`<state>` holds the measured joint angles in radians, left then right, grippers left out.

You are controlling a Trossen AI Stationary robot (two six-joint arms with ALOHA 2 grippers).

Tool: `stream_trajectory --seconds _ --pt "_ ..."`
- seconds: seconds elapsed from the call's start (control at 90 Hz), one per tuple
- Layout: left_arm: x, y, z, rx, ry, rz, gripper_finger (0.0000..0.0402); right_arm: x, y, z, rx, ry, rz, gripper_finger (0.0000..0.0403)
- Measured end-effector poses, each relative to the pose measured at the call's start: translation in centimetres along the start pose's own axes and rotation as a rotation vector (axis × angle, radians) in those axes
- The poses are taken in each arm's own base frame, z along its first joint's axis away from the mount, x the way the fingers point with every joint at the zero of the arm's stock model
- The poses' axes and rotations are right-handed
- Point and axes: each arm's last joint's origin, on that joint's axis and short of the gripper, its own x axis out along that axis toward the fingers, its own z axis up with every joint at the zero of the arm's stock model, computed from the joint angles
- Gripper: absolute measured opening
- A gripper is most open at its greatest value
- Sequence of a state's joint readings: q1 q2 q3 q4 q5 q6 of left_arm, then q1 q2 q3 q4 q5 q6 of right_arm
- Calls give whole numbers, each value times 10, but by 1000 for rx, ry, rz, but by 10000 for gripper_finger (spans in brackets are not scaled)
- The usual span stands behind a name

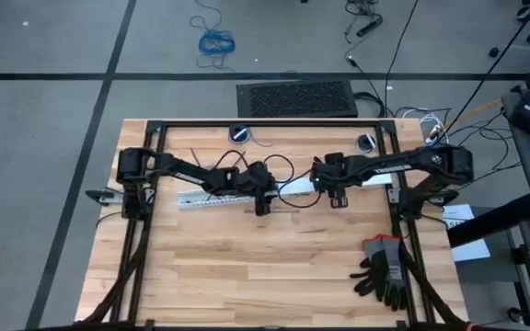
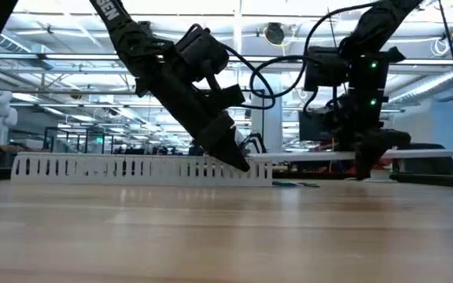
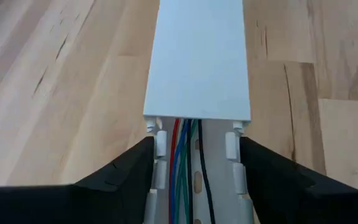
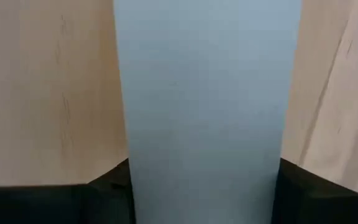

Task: Ziptie cables
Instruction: Close the white cable duct tray the with white cable cover

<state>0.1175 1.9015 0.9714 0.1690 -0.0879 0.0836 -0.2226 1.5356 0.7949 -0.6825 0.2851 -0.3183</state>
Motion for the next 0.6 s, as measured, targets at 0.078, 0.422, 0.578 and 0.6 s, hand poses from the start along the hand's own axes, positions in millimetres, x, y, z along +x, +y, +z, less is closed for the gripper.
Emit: stream_trajectory --seconds 0.078,0.422,0.578,0.6 --pt "0 -1 1 2 -5 -1 223 1 0 1 -2 -1 2 202" --pt "0 -2 1 2 -12 -19 234 9 2 3 -15 14 8 202" --pt "0 -2 0 0 -8 -31 277 12 2 5 -27 28 10 202" --pt "0 -2 -2 1 5 -34 283 12 3 4 -28 30 10 202"
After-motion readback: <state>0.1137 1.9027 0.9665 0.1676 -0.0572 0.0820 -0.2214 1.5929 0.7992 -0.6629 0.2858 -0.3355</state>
